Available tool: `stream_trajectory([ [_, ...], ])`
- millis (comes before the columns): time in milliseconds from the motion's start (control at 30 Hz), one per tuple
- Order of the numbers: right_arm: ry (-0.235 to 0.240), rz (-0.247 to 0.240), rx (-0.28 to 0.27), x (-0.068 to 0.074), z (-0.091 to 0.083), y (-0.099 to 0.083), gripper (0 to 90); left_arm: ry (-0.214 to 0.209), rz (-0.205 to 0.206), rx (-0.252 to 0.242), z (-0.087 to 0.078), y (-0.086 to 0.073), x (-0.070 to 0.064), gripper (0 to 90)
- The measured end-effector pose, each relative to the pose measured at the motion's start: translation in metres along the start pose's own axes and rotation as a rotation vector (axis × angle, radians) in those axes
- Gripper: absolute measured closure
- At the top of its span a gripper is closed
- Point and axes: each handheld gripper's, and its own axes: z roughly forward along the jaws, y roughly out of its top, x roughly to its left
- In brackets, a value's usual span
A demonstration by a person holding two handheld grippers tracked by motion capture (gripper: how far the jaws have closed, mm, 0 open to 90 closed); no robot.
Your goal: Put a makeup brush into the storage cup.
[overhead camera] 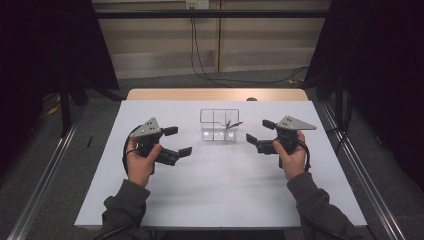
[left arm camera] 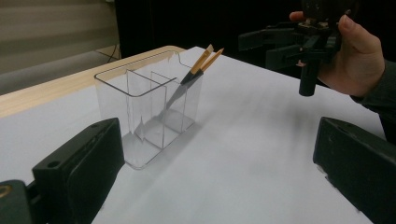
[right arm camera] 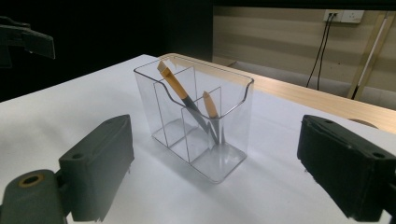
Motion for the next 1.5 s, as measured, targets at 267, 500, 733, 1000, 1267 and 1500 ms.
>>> stream_trajectory([
  [267,-0.002,0.003,-0.002,-0.003,-0.006,-0.005,10.1,0.004,-0.003,0.000,-0.001,0.000,0.000,1.5],
  [500,-0.004,0.009,-0.008,-0.006,-0.013,-0.008,10.1,0.002,-0.002,0.001,-0.001,0.000,-0.001,1.5],
  [733,0.002,-0.003,-0.005,-0.006,-0.019,-0.009,10.1,0.000,-0.004,0.002,-0.001,0.000,-0.001,1.5],
  [1000,0.005,-0.005,-0.005,-0.006,-0.025,-0.010,10.1,0.002,-0.001,0.003,-0.001,0.000,0.000,1.5],
  [1267,-0.005,-0.024,-0.004,-0.006,-0.030,-0.011,10.1,-0.001,-0.001,0.004,0.000,-0.001,-0.001,1.5],
  [1500,-0.006,-0.024,0.001,-0.006,-0.034,-0.013,10.1,-0.003,-0.003,0.002,0.000,-0.001,0.000,1.6],
])
